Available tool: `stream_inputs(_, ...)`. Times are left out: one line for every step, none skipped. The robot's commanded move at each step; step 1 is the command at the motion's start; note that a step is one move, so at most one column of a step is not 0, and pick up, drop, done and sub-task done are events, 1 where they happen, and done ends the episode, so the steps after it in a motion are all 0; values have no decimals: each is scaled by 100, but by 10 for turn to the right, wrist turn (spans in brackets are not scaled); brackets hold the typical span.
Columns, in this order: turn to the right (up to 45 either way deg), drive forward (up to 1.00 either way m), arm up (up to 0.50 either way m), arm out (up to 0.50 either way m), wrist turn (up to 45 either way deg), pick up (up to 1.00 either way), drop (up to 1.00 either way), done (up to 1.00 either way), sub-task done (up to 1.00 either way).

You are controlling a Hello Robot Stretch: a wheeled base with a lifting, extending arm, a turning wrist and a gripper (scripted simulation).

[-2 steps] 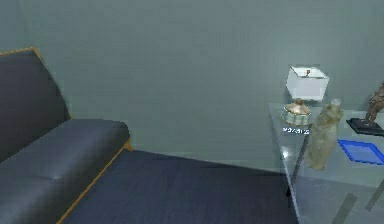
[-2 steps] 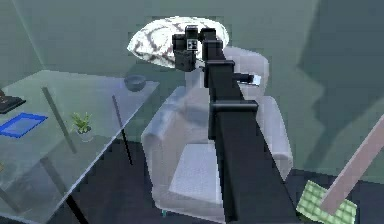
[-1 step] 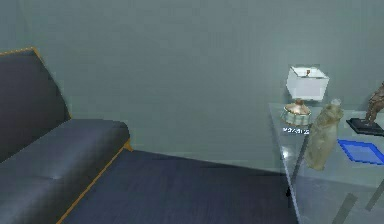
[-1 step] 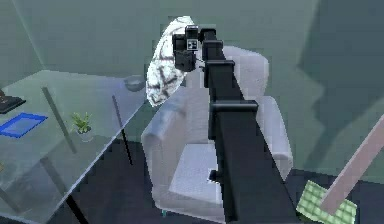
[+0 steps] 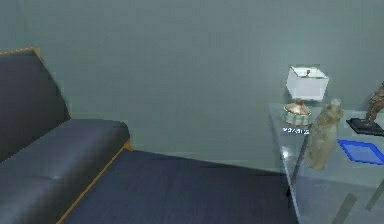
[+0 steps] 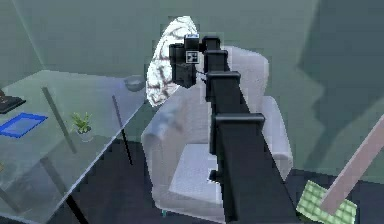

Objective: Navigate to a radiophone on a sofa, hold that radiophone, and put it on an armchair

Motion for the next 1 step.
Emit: stream_inputs(0, 0, 0, 0, 0, 0, 0, 100, 0)
